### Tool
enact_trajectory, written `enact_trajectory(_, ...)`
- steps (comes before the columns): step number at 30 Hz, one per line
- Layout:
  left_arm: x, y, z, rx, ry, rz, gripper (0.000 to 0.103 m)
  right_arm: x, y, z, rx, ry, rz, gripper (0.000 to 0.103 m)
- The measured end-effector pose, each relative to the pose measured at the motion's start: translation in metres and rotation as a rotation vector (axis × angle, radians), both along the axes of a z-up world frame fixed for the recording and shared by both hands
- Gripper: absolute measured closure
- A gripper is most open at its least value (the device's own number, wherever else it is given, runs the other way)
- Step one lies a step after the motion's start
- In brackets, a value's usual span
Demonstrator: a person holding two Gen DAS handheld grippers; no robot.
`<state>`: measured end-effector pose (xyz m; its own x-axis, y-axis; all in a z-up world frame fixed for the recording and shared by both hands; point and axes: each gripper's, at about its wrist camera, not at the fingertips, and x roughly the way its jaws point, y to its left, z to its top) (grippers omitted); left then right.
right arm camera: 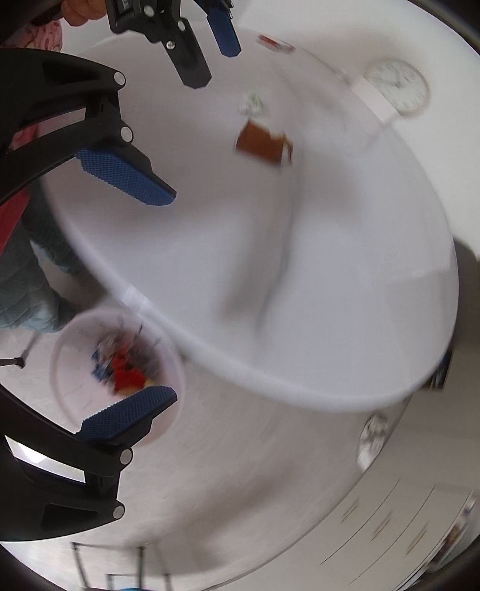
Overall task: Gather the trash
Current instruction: 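Move both tools back over the table toward the last items, then grasp the orange wrapper with the right tool while the left tool grasps green paper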
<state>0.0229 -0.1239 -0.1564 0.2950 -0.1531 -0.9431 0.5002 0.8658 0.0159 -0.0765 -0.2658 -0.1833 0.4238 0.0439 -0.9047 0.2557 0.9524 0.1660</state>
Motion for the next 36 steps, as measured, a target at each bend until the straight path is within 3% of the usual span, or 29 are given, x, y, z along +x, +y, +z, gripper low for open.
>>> enact_trajectory(7, 0.041, 0.079, -0.011, 0.005, 0.021, 0.152, 0.018, 0.071, 0.073, 0.0, 0.036, -0.021, 0.097, 0.006)
enact_trajectory(16, 0.073, 0.135, -0.033, -0.019, 0.068, 0.251, 0.018, 0.129, 0.115, -0.019, 0.018, 0.036, 0.017, 0.006)
enact_trajectory(18, 0.076, 0.141, -0.037, -0.031, 0.079, 0.262, 0.018, 0.133, 0.121, -0.023, 0.007, 0.057, 0.011, 0.023)
enact_trajectory(23, 0.082, 0.142, -0.043, -0.058, 0.097, 0.27, 0.018, 0.136, 0.128, -0.027, -0.02, 0.077, 0.022, 0.051)
enact_trajectory(28, 0.085, 0.128, -0.045, -0.075, 0.105, 0.259, 0.018, 0.128, 0.123, -0.019, -0.019, 0.049, 0.04, 0.065)
enact_trajectory(29, 0.085, 0.123, -0.045, -0.078, 0.105, 0.253, 0.018, 0.125, 0.12, -0.017, -0.013, 0.046, 0.041, 0.071)
enact_trajectory(36, 0.095, 0.088, -0.052, -0.074, 0.092, 0.184, 0.018, 0.087, 0.084, -0.004, 0.037, 0.005, 0.02, 0.071)
